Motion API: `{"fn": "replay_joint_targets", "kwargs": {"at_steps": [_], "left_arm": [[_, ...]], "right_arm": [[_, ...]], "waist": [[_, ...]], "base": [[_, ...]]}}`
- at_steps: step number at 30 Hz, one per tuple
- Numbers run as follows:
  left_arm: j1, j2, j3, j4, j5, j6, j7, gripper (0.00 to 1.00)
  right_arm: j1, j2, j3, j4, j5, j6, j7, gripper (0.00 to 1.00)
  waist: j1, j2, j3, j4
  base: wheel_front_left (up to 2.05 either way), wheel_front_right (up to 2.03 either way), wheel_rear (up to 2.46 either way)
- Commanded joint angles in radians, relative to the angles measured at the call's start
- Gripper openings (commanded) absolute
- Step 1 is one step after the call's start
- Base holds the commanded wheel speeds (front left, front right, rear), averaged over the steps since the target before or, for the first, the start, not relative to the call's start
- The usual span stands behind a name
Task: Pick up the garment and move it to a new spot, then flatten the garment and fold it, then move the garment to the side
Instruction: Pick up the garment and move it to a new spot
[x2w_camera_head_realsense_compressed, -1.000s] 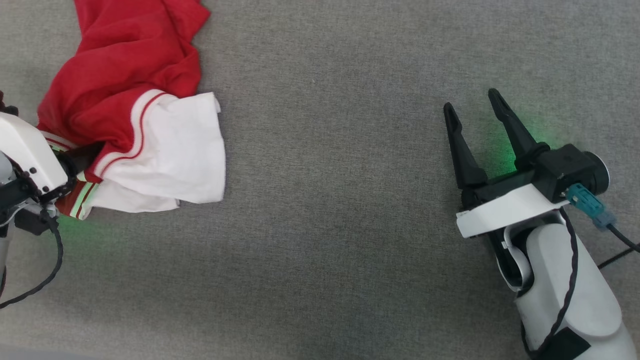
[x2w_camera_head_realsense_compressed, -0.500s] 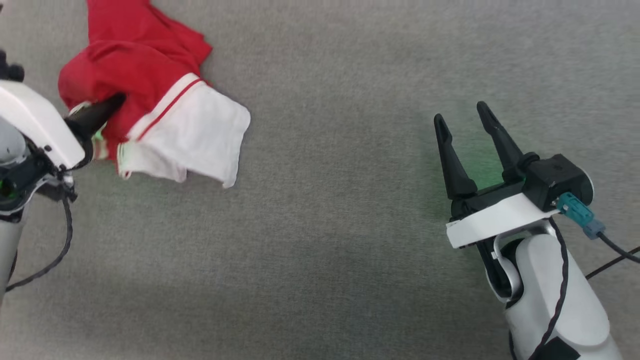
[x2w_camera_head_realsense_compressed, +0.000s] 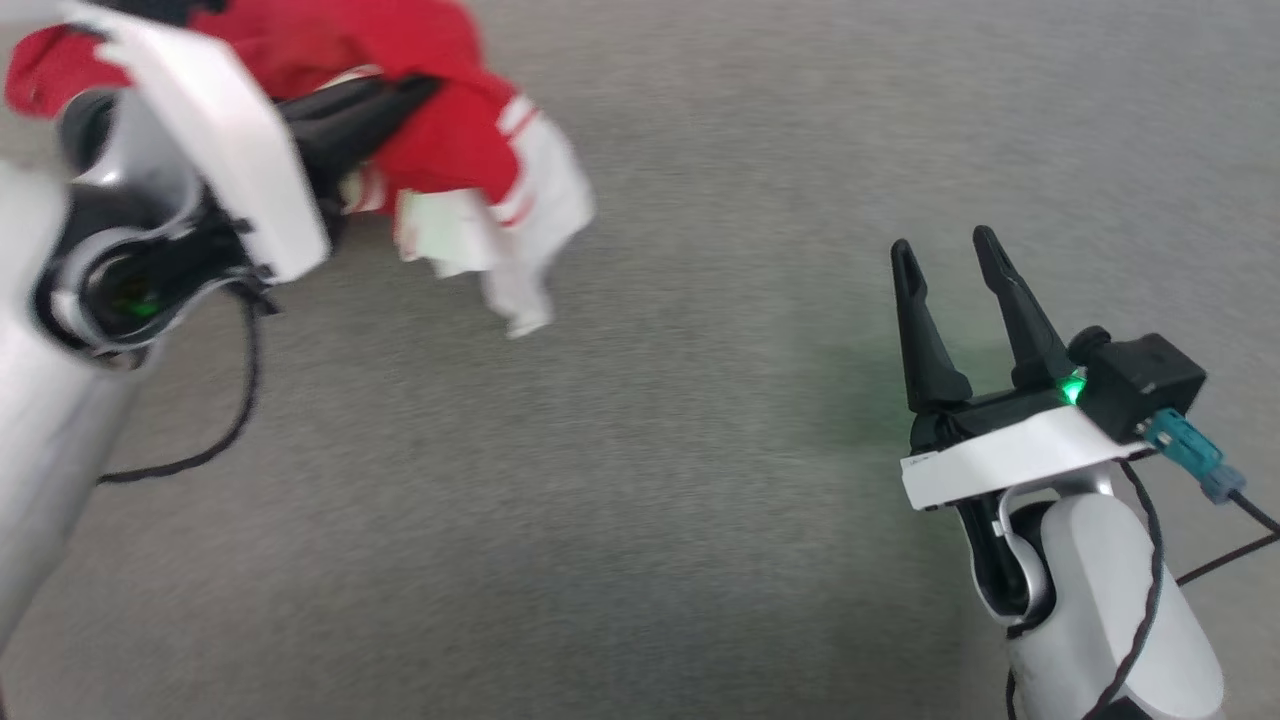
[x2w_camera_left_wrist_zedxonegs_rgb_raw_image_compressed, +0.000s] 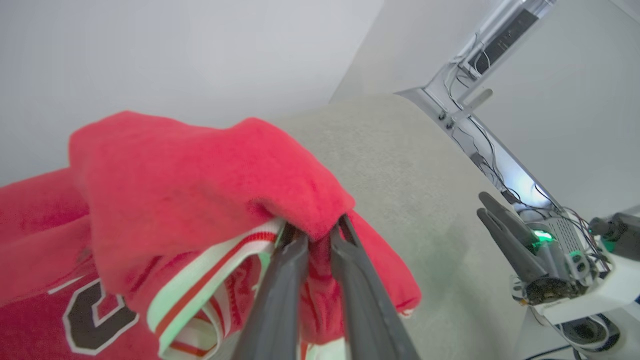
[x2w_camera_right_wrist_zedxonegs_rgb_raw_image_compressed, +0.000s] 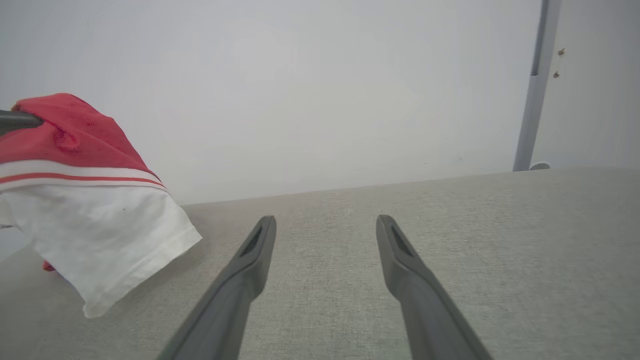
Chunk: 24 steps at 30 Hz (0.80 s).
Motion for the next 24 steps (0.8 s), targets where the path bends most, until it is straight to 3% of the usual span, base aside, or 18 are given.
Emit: {"fn": "replay_joint_targets", "kwargs": {"at_steps": [1,10,14,17,24], "left_arm": [[-0.033,-0.015,-0.022,-0.015,0.011,-0.004,0.007,0.00],[-0.185,-0.182,-0.169,-0.022,0.028,-0.004,0.016,0.00],[-0.199,-0.213,-0.231,0.026,0.025,-0.004,0.038,0.00],[-0.191,-0.219,-0.297,0.091,0.033,-0.004,0.057,0.00],[-0.200,-0.164,-0.435,0.252,0.056,-0.004,0.088,0.00]], "right_arm": [[0.017,0.005,0.005,-0.008,0.027,0.000,-0.005,1.00],[0.029,0.005,0.003,-0.037,0.133,0.000,-0.004,1.00],[0.025,0.005,0.005,-0.043,0.162,0.000,-0.004,1.00],[0.022,0.005,0.011,-0.050,0.194,0.000,-0.004,1.00],[0.036,0.005,0.028,-0.064,0.276,0.000,-0.004,1.00]], "waist": [[0.0000,0.0000,0.015,-0.097],[0.0000,0.0000,0.077,-0.273],[0.0000,0.0000,0.097,-0.317],[0.0000,0.0000,0.114,-0.355],[0.0000,0.0000,0.171,-0.430]], "base": [[0.00,0.00,0.00],[0.00,0.00,0.00],[0.00,0.00,0.00],[0.00,0.00,0.00],[0.00,0.00,0.00]]}}
